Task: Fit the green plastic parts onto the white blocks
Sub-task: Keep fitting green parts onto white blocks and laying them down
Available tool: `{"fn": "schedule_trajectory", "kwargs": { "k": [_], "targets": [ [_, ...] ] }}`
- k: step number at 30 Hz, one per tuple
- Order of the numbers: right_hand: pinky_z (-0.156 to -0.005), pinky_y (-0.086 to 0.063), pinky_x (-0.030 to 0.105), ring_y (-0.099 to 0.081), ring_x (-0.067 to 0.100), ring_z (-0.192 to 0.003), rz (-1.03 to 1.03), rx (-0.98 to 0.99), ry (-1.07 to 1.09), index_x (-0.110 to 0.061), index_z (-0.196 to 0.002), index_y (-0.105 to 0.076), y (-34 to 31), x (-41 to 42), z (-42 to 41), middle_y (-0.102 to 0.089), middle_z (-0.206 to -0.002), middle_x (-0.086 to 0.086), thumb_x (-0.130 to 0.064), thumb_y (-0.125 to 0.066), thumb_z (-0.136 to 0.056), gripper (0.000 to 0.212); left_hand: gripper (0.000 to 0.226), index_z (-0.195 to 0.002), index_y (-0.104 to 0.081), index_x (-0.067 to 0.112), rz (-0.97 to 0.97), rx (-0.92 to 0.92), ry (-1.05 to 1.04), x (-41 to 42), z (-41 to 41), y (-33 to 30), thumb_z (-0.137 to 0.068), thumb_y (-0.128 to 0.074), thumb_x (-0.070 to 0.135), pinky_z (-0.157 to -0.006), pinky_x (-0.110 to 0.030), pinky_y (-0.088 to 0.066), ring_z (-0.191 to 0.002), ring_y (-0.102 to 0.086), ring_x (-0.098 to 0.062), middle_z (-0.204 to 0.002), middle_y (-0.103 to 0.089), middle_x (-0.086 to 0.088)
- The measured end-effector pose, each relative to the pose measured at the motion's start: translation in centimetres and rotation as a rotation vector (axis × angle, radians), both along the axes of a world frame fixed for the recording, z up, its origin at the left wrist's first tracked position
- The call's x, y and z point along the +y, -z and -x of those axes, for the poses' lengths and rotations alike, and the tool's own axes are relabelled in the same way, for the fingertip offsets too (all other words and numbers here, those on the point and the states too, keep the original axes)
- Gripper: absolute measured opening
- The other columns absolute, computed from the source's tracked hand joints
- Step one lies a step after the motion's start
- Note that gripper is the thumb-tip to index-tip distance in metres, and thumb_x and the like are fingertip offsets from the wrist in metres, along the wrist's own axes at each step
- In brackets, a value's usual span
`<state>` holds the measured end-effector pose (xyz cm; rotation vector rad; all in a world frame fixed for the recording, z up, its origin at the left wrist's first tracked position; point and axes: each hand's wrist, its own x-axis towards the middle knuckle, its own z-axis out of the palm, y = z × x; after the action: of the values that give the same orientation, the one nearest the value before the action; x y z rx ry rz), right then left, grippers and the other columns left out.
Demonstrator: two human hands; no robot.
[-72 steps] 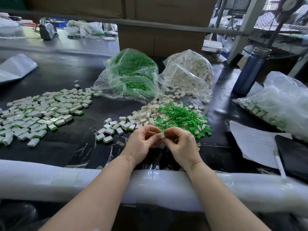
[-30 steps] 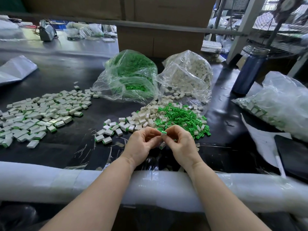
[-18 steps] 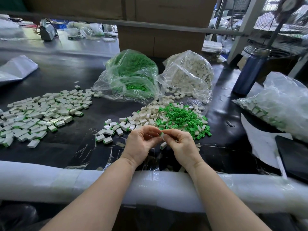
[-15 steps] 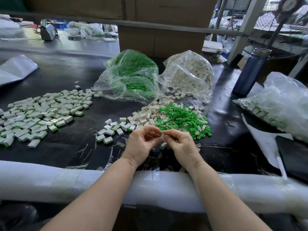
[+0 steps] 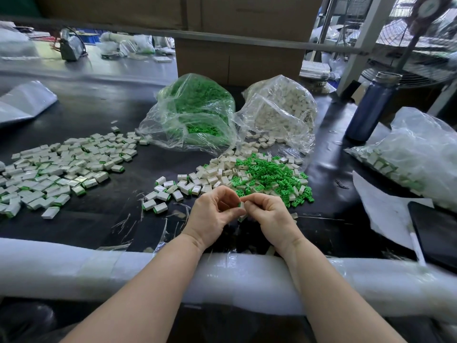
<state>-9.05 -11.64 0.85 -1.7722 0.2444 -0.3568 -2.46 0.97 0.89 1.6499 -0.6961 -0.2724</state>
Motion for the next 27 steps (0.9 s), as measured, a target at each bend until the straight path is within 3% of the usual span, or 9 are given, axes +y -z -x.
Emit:
{"fn": "schedule_trajectory", "kwargs": {
  "k": [10,14,19,23,27],
  "targets": [
    [-0.062,-0.044,0.022,-0.048,0.019,-0.065,-0.057,0.008,-0.012,-0.016,-0.079,-0.067,0.01,0.06,-0.03,-0.057,-0.067,0.005,0.001,-0.052,-0.091,0.025,0.022,-0.078,-0.058,0.013,0.025,0.088,0.035,0.08,-0.10,-0.02,-0.072,-0.073,-0.002,-0.075,-0.041,-0.055,-0.072,-0.055,-0.020,-0.074,-0.059,-0.004],
    [-0.065,-0.044,0.024,-0.048,0.018,-0.066,-0.046,0.013,-0.012,-0.016,-0.078,-0.067,0.00,0.03,0.00,-0.057,-0.067,0.004,0.001,-0.052,-0.091,0.026,0.022,-0.077,-0.058,0.015,0.013,0.069,0.052,0.06,-0.03,-0.11,-0.074,-0.072,-0.002,-0.069,-0.026,-0.053,-0.069,-0.055,-0.013,-0.073,-0.059,-0.001],
    [-0.061,-0.047,0.015,-0.054,0.002,-0.056,-0.069,0.014,-0.020,-0.010,-0.080,-0.067,-0.16,0.05,0.10,-0.059,-0.063,-0.002,0.004,-0.052,-0.091,0.023,0.022,-0.078,-0.056,0.018,-0.053,0.015,0.063,-0.06,-0.04,-0.02,-0.077,-0.071,0.002,-0.067,-0.024,-0.050,-0.065,-0.050,-0.011,-0.072,-0.056,0.000],
    [-0.060,-0.048,0.013,-0.056,-0.001,-0.054,-0.082,0.019,-0.021,-0.010,-0.081,-0.067,-0.31,-0.03,0.23,-0.061,-0.065,0.000,0.004,-0.052,-0.091,0.023,0.023,-0.079,-0.053,0.023,-0.098,-0.028,0.074,-0.12,0.02,0.08,-0.081,-0.068,0.005,-0.073,-0.033,-0.051,-0.068,-0.050,-0.013,-0.074,-0.055,0.002],
    [-0.057,-0.047,0.011,-0.057,-0.003,-0.052,-0.090,0.013,-0.021,-0.011,-0.079,-0.067,-0.43,0.00,0.31,-0.062,-0.061,-0.005,0.004,-0.052,-0.090,0.024,0.025,-0.079,-0.050,0.025,-0.127,-0.082,0.071,-0.19,0.08,0.12,-0.083,-0.066,0.006,-0.074,-0.031,-0.050,-0.071,-0.051,-0.013,-0.076,-0.053,0.004]
  ]
}}
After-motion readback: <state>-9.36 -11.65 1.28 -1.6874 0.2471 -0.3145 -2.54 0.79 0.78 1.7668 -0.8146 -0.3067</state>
